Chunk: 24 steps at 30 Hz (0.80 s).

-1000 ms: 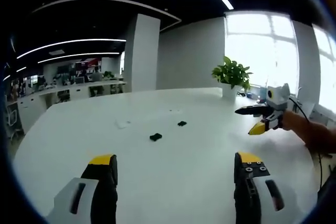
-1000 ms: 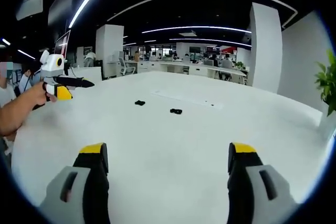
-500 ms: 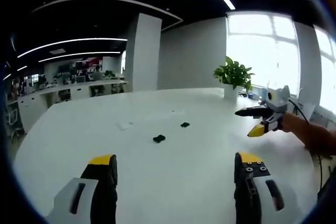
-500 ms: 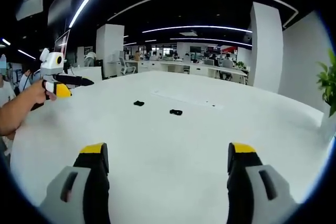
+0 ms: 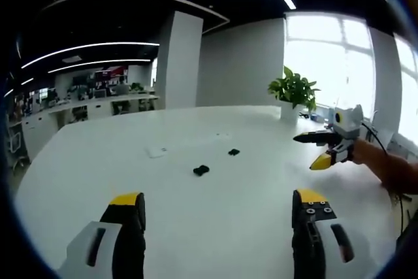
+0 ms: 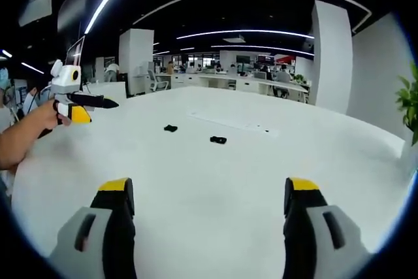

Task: Snap the two parts of the plastic buckle together until the buckle closes and remains connected.

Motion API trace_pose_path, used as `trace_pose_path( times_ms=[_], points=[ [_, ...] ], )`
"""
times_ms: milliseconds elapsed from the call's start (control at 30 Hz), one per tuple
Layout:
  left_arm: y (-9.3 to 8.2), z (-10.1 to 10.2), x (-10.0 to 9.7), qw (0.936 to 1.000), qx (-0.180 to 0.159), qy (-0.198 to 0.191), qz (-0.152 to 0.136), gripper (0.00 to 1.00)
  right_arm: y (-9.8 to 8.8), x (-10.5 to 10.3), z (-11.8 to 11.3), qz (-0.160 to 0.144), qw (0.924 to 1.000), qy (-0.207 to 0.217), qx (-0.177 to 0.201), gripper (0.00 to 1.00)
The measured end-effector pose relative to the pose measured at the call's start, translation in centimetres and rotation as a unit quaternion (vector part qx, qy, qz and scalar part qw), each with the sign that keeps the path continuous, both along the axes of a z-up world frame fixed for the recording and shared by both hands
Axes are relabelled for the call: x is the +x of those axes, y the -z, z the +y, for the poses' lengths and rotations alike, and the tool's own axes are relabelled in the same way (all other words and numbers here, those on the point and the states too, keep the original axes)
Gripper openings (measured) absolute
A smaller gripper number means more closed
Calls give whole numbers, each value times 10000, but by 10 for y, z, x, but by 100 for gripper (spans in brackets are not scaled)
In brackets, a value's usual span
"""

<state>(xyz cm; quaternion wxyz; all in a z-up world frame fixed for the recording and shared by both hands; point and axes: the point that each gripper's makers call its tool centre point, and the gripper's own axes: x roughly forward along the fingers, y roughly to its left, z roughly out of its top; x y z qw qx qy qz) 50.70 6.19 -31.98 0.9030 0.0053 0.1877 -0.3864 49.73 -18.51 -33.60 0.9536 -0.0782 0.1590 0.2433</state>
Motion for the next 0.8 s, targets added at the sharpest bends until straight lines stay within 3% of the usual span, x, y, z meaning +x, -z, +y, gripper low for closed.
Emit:
trace_pose_path(
  times_ms=[200,600,800],
  points=[
    [2,0,5,9999,147,-10,5,96,3,8,3,72,10000,6,44,97],
    [11,2,14,9999,36,-22,136,96,7,20,7,124,9997,-16,196,96],
    [18,-2,18,9997,108,25,206,96,12,20,2,187,9998,8,93,96]
  ],
)
